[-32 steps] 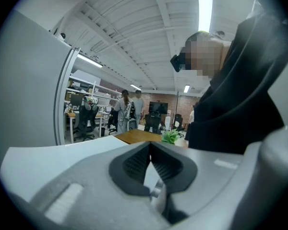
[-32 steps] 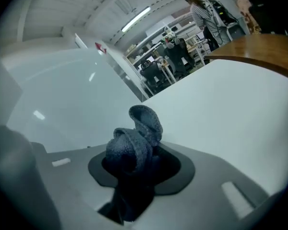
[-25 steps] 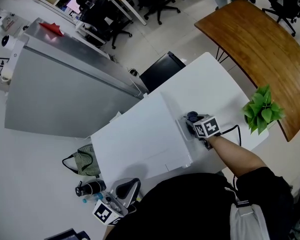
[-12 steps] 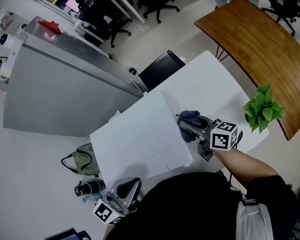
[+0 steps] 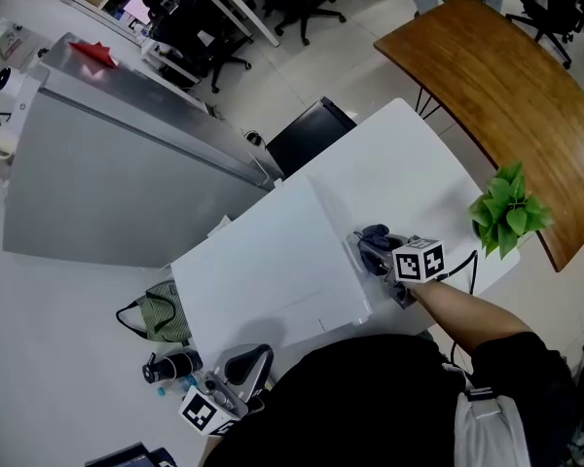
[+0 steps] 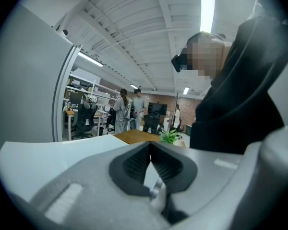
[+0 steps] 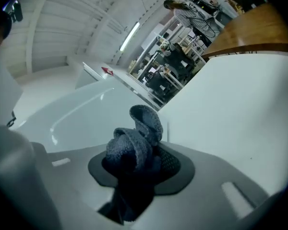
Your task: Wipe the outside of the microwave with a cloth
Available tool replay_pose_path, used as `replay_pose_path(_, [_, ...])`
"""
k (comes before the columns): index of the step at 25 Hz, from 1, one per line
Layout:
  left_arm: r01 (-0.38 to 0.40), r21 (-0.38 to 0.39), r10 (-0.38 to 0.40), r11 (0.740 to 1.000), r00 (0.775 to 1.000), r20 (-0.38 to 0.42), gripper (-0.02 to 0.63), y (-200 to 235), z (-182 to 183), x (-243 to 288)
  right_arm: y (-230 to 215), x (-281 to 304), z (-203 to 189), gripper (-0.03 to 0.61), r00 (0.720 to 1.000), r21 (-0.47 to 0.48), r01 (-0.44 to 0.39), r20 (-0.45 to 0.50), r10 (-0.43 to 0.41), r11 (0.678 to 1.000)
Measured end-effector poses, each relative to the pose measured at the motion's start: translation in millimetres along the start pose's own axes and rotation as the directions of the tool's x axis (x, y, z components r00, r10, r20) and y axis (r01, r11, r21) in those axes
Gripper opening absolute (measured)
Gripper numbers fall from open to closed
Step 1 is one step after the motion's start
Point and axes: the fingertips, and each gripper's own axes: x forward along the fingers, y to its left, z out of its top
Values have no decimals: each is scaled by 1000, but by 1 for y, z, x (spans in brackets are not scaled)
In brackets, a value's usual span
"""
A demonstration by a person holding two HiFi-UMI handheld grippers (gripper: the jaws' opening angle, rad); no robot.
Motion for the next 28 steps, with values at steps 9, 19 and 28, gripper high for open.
replay_pose_path(9, [12, 9, -12, 1000, 1000, -5, 5, -4, 2, 5, -65, 30, -48, 126, 933, -235, 222, -229, -276, 946])
replay_pose_path(19, [13, 5, -13, 1000, 1000, 2, 5, -1, 3, 0, 42, -37, 20, 133, 996, -17, -73, 41, 74, 997])
replay_pose_path(28, [14, 4, -14, 1000, 1000, 11, 5, 0, 3, -2, 117, -76, 49, 133, 937, -53, -272, 213, 277, 961])
